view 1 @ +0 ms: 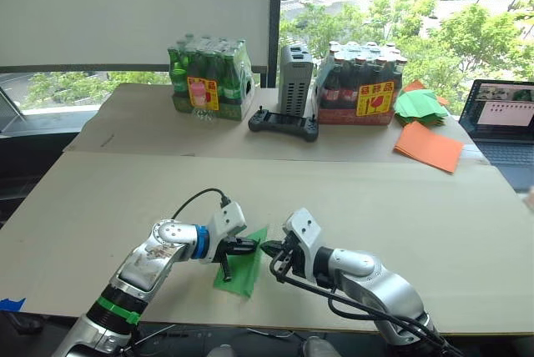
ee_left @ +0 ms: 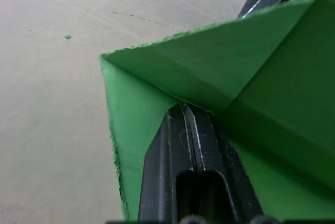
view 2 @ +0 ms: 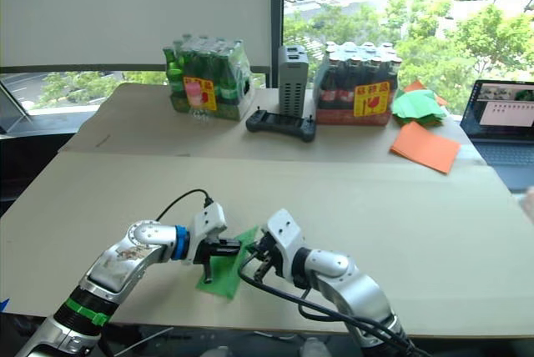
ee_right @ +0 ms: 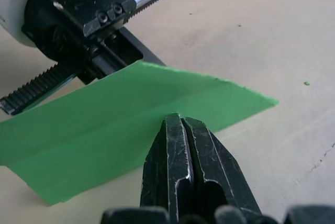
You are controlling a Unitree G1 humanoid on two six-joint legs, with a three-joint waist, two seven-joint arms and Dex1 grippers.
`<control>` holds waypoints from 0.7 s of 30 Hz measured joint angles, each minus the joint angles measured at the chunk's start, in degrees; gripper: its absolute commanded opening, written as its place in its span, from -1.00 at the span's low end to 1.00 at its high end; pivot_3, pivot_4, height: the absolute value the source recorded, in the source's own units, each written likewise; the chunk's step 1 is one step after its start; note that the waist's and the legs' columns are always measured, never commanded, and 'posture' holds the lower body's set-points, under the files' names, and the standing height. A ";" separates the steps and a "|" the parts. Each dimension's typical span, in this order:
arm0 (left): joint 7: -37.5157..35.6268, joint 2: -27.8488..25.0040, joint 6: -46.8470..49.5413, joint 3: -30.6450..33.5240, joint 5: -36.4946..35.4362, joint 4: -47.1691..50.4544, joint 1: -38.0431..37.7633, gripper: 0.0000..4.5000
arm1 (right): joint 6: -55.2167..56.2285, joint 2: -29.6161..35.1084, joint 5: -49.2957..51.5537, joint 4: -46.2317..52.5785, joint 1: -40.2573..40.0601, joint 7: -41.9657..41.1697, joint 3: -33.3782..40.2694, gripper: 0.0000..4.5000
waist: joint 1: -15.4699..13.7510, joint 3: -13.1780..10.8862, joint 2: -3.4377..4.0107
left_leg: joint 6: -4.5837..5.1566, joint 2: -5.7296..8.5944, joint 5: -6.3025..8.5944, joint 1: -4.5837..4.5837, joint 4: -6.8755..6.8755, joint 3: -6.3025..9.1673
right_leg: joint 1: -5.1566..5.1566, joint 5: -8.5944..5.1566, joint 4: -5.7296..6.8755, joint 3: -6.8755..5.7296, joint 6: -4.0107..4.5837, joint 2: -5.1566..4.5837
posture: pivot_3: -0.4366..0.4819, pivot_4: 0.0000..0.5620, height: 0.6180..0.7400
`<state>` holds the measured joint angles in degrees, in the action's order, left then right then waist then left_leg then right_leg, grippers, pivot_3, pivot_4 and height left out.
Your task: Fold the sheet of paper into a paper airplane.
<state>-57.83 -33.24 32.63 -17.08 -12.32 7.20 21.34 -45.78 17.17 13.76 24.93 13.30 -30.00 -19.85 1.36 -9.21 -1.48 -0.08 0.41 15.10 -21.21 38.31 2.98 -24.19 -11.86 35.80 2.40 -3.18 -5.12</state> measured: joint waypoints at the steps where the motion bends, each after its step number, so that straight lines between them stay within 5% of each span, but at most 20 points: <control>1: -0.06 0.00 0.00 -0.02 0.04 0.02 0.00 -0.99 | 0.19 -0.14 -0.12 -0.43 0.25 0.11 -0.01 -1.00 | 0.00 0.00 0.00 | 0.00 0.00 0.00 0.00 0.00 0.00 | 0.00 0.00 0.01 0.00 0.00 0.00 | -0.05 -0.47 1.00; 21: -0.15 -1.55 2.35 3.05 -1.46 -0.39 -0.65 -0.99 | 5.98 -5.79 -4.65 -12.03 4.50 1.72 -3.35 -1.00 | 1.06 0.00 0.00 | 0.00 -0.04 0.00 0.04 0.00 0.01 | -0.03 0.01 0.09 0.00 0.03 0.03 | -0.05 -0.47 1.00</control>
<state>-57.98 -34.79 34.98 -14.03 -13.77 6.81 20.69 -39.80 11.38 9.10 12.90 17.80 -28.28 -23.20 2.42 -9.21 -1.47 -0.08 0.38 15.09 -21.17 38.30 2.98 -24.22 -11.85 35.89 2.40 -3.15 -5.10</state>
